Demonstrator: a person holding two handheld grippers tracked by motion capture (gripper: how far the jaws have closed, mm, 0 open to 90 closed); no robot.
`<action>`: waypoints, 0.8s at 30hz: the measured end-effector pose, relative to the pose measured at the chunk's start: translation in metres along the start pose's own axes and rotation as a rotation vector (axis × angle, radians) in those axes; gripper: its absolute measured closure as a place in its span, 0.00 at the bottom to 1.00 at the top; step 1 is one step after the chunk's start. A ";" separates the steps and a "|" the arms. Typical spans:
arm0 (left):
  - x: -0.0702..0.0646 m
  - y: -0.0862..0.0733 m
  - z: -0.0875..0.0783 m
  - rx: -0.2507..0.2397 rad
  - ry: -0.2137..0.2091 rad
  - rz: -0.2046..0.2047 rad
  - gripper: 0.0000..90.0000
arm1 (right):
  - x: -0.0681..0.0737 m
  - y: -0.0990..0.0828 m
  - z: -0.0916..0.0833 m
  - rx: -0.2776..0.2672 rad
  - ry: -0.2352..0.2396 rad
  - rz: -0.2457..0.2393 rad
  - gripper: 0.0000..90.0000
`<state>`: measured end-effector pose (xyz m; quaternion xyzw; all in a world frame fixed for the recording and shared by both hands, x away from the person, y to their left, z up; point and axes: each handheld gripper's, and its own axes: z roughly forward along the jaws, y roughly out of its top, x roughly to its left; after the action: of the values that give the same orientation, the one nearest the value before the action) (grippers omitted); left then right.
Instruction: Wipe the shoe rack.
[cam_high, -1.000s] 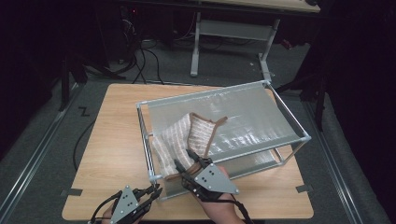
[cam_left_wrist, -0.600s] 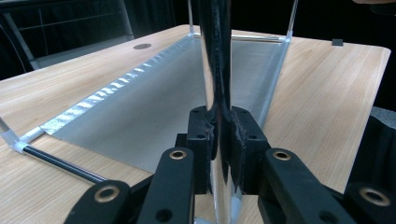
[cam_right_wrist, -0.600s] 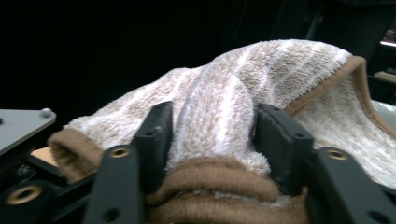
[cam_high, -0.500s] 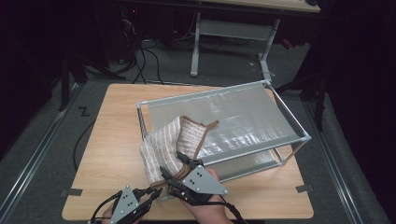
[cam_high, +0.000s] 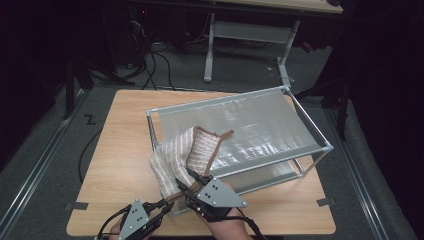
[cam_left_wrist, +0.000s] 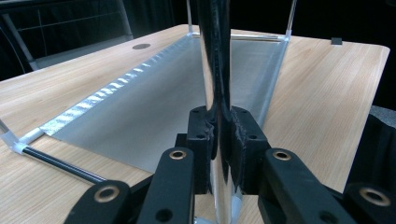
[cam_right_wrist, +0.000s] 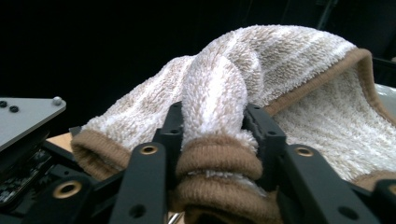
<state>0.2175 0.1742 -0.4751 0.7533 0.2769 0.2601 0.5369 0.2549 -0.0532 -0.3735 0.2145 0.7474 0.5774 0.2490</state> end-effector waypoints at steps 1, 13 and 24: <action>0.000 0.000 0.000 0.000 -0.001 0.000 0.88 | 0.000 0.000 0.000 0.003 0.006 -0.005 0.75; 0.001 0.000 0.001 -0.001 -0.002 -0.003 0.88 | -0.009 0.007 -0.010 -0.068 -0.009 -0.009 0.79; 0.002 0.001 0.002 0.003 0.003 -0.004 0.88 | -0.049 0.023 -0.069 -0.186 -0.173 -0.017 0.79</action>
<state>0.2203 0.1741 -0.4743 0.7532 0.2796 0.2598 0.5358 0.2519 -0.1296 -0.3310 0.2329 0.6682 0.6215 0.3362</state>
